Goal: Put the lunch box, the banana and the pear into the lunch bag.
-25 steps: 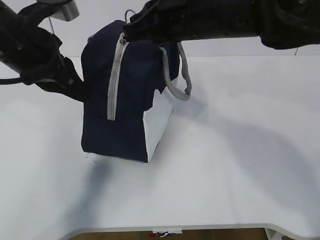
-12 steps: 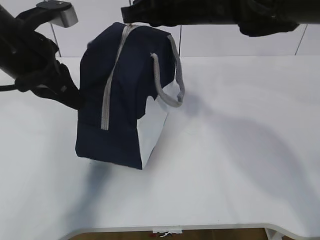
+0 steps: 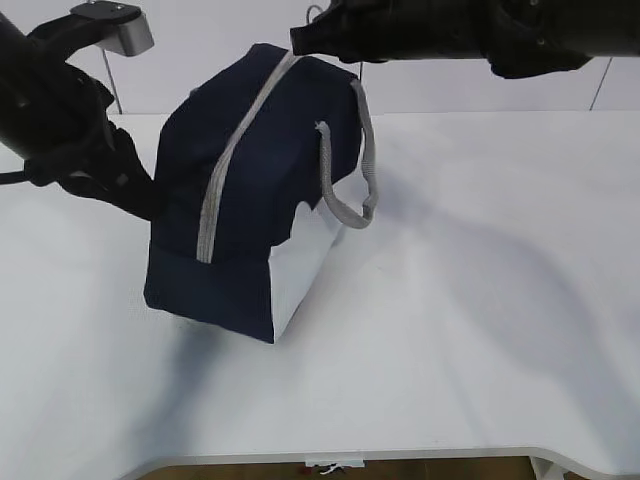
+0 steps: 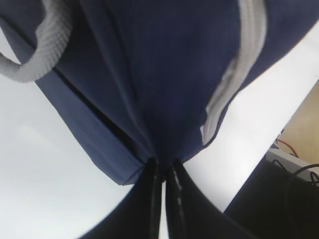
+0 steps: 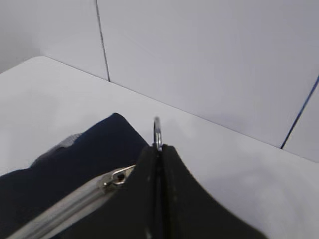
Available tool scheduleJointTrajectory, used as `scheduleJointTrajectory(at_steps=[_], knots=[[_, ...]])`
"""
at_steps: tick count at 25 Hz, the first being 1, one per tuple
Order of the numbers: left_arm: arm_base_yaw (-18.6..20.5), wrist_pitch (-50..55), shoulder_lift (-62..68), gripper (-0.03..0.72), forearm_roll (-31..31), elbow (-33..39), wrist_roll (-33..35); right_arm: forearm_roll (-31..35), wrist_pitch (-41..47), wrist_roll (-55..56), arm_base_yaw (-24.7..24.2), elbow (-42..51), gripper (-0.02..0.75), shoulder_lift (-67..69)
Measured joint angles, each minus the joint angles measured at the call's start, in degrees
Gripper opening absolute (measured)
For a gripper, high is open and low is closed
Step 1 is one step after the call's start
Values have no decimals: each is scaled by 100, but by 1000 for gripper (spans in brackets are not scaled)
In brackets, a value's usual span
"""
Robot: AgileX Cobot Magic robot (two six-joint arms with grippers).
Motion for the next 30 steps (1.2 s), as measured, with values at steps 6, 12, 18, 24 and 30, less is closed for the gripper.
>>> scheduleJointTrajectory(at_steps=[6, 12, 18, 24, 30], knots=[[0, 47, -195, -11, 41, 0, 0, 0, 40, 0, -205, -61, 13, 203], [0, 147, -284, -11, 95, 0, 0, 0, 40, 0, -285, -424, 13, 602], [0, 202, -284, -11, 131, 0, 0, 0, -216, 217, -450, -717, 13, 921], [0, 303, -284, -11, 185, 0, -35, 0, -829, 328, -473, -852, 13, 934], [0, 591, -295, 59, 185, -92, -422, -10, -1377, 392, -473, -924, 13, 934]])
